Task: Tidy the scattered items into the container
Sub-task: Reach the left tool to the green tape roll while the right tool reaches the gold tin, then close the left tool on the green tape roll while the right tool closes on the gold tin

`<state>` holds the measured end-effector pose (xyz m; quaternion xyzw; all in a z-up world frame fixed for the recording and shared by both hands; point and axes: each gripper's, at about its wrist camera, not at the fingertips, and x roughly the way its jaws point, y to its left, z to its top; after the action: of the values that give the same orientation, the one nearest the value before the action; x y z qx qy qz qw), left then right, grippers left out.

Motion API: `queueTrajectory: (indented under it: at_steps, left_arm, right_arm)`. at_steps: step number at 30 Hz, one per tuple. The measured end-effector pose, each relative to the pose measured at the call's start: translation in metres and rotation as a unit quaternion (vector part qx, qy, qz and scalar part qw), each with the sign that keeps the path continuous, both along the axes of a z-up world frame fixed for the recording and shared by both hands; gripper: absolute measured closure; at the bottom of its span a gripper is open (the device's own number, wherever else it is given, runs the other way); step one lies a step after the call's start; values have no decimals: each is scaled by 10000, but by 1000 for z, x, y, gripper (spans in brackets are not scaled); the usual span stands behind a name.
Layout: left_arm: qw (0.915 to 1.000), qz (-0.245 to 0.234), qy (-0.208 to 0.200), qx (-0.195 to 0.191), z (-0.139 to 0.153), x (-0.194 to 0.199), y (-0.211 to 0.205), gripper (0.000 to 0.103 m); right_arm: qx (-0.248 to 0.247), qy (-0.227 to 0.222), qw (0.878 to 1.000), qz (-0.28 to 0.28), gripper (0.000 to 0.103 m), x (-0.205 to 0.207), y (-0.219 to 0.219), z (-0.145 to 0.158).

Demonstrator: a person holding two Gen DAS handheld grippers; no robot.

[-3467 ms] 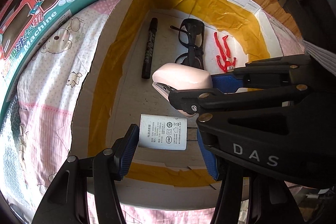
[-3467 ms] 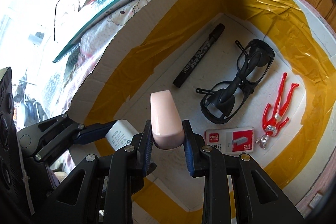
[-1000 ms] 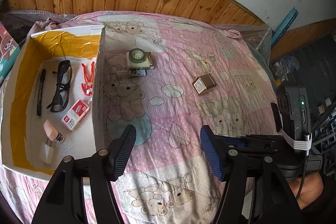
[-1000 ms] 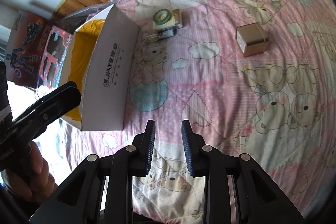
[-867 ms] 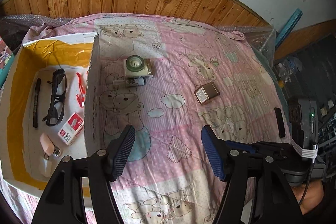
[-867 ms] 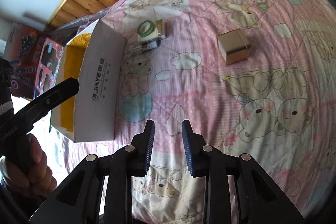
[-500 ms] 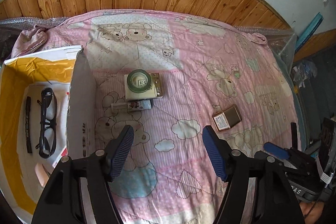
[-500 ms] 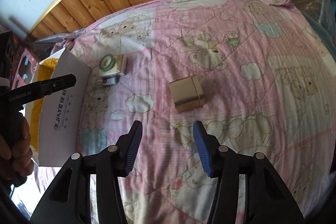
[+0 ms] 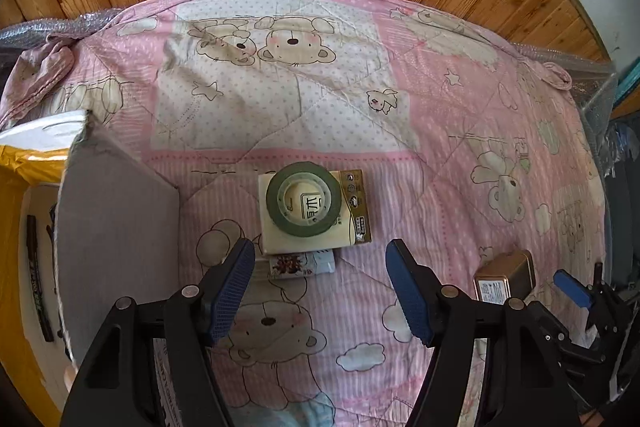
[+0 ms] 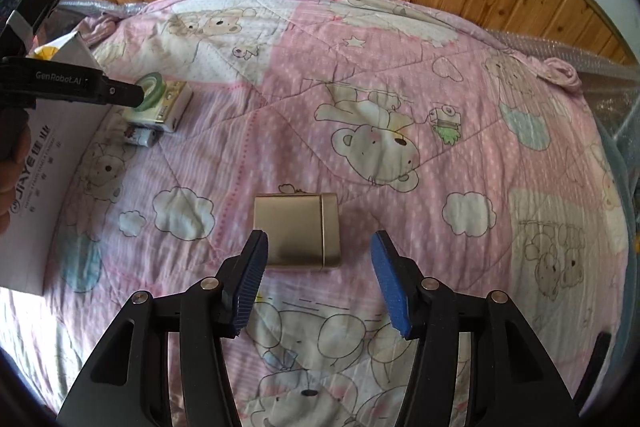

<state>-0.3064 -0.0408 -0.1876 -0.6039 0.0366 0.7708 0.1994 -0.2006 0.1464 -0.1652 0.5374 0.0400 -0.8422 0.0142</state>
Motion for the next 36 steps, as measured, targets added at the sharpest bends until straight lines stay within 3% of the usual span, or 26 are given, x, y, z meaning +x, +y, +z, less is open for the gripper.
queueTrajectory:
  at_steps: [6, 9, 14, 24, 29, 36]
  left_arm:
    - [9999, 21, -26, -169, -23, -23, 7, 34]
    - [9999, 49, -80, -136, -33, -29, 5, 34]
    - [10000, 1, 60, -26, -36, -28, 5, 34]
    - [9996, -158, 250, 30, -34, -26, 11, 34]
    - [9990, -187, 393, 21, -29, -27, 6, 53]
    - [9991, -132, 393, 66, -28, -28, 0, 54]
  right_arm:
    - [25, 141, 9999, 70, 39, -9, 2, -8]
    - [-229, 109, 9997, 56, 39, -16, 5, -8]
    - [-704, -82, 9974, 113, 39, -20, 4, -13]
    - [-774, -197, 9966, -186, 39, -14, 11, -31]
    - [-772, -148, 9967, -216, 50, -14, 10, -29]
    - [-816, -84, 9961, -311, 50, -12, 13, -28]
